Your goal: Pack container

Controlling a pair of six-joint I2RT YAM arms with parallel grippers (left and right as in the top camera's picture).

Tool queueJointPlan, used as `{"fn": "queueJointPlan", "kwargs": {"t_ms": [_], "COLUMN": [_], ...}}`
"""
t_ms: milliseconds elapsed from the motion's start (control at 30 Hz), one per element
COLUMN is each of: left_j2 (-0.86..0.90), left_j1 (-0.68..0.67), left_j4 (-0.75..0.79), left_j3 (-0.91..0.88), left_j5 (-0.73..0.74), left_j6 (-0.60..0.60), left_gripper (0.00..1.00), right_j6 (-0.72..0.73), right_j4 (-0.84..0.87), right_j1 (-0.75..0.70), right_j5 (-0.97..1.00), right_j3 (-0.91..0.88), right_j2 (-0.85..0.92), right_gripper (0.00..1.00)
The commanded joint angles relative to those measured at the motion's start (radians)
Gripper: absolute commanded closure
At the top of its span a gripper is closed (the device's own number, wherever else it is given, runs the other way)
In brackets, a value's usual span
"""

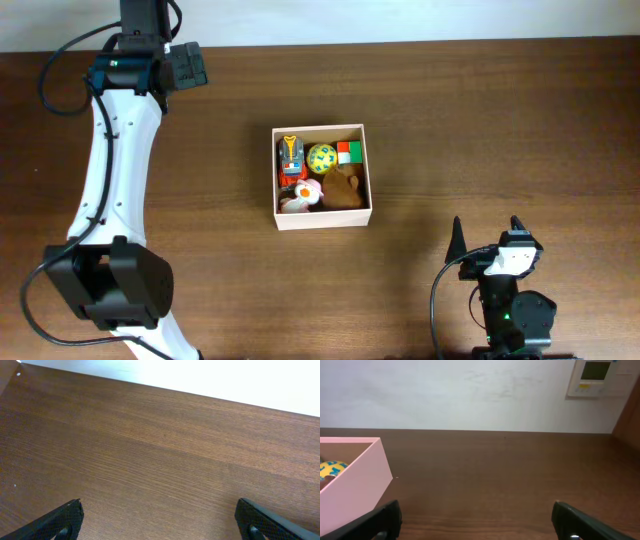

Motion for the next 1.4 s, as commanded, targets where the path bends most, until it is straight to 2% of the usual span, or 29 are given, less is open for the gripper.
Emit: {"fn": "queueJointPlan", "kwargs": {"t_ms": [0,1367], "left_j2": [-0.004,-0.023], "left_j1": [-0.001,-0.001], "left_j4": [-0.001,-0.019], "left_j3": [0.006,0.006], "left_j5": [-0.006,0.021], "left_j6": [-0.012,-0.012], "left_gripper": [0.01,0.01], "right_j6": [0.012,0.012], "right_j4": [-0.007,-0.007], "right_j1": [0.008,0.008], "right_j5": [0.015,0.015], "right_j3": [-0.005,-0.005], "right_j2": [-0.008,-0.008], "right_gripper": [0.01,0.01]}}
